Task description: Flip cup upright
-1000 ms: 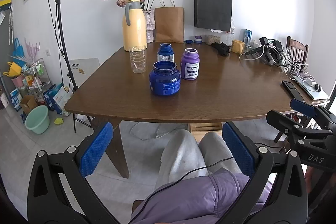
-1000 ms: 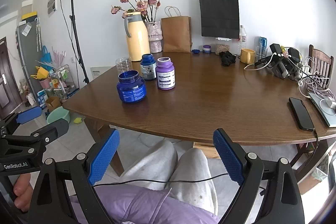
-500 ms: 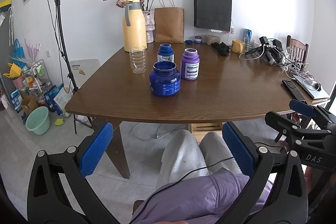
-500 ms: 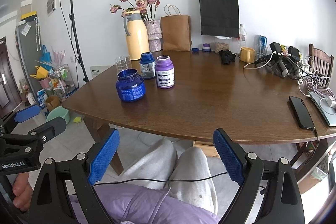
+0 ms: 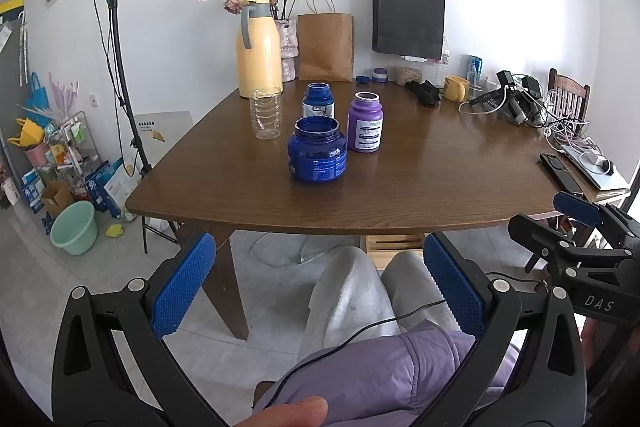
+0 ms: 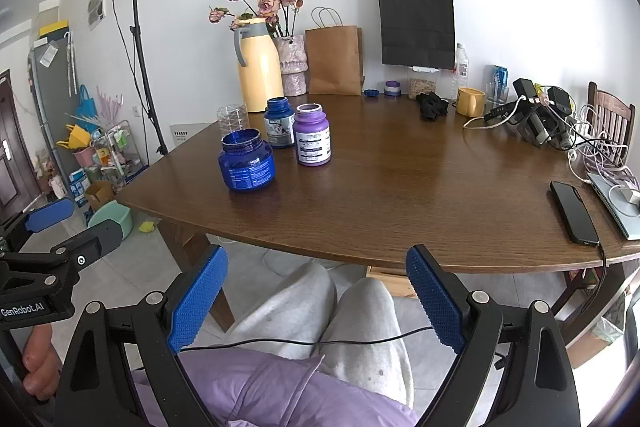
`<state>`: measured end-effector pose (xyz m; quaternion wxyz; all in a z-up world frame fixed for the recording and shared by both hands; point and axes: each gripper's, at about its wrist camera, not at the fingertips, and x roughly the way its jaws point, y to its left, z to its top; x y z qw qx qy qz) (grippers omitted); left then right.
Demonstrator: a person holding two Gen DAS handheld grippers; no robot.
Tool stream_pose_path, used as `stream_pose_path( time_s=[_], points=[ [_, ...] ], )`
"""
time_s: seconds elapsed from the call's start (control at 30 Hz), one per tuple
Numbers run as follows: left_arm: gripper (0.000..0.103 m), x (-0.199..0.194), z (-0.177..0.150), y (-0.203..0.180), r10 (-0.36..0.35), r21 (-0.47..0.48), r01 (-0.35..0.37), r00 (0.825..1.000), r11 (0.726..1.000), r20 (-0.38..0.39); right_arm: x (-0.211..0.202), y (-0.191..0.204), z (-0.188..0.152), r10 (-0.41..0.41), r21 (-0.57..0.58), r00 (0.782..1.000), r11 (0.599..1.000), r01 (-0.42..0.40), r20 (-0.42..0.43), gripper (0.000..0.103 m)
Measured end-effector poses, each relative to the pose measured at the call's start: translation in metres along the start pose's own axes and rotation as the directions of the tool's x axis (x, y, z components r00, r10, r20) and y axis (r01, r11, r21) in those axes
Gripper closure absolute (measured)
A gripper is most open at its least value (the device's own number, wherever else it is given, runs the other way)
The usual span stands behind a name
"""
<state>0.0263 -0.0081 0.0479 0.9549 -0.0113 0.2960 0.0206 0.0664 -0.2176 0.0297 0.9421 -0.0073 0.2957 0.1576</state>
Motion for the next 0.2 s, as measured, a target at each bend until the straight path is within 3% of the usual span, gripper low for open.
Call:
stream_pose_path(
  time_s=[0.2],
  points=[
    [0.000,0.0003,0.0001,0.0004,-0.008,-0.001,0.008,1.000,1.000,0.000,0.0014,0.0001,0.0003,-0.001,0.001,1.000,1.000,0.001,-0.007,0.009]
  ],
)
